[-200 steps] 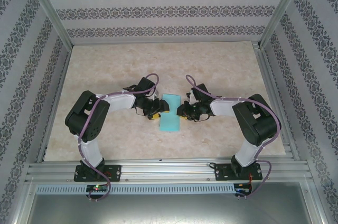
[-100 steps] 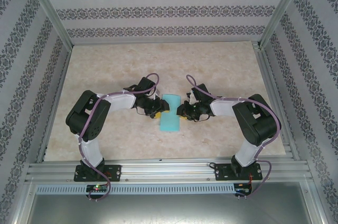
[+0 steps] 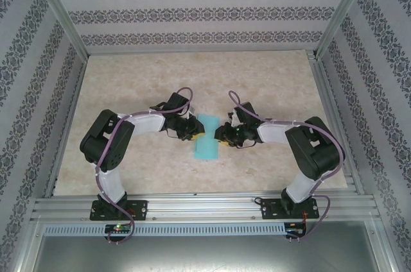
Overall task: Fold a paper plane with a square sheet of paper (pick it up from the middle)
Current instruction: Fold the triangle a second time at the center of the table.
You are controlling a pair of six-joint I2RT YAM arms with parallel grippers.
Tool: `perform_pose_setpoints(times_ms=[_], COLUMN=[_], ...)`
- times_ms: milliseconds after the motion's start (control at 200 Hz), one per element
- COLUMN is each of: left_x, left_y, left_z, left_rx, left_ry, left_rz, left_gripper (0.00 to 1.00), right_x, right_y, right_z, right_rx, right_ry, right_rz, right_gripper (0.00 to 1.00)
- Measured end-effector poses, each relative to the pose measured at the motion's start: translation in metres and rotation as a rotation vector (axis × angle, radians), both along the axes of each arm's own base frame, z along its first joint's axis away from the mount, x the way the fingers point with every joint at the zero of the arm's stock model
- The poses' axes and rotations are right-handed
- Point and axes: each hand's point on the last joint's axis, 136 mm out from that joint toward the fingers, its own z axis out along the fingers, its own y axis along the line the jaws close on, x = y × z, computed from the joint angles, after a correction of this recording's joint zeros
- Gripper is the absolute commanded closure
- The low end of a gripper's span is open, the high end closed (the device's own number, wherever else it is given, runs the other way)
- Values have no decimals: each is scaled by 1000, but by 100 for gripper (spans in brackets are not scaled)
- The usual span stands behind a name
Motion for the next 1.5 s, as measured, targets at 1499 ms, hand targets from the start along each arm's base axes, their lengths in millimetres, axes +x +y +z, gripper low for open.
perform_pose_setpoints(times_ms=[1499], left_x=[7], left_y=[-2], left_z=[21], left_rx=[38], left_ry=[-23], left_rz=[-77], left_gripper=[87], right_x=[-55], right_y=[63], right_z=[51], right_rx=[-715], right_ry=[-635], right_rz=[524], right_gripper=[63])
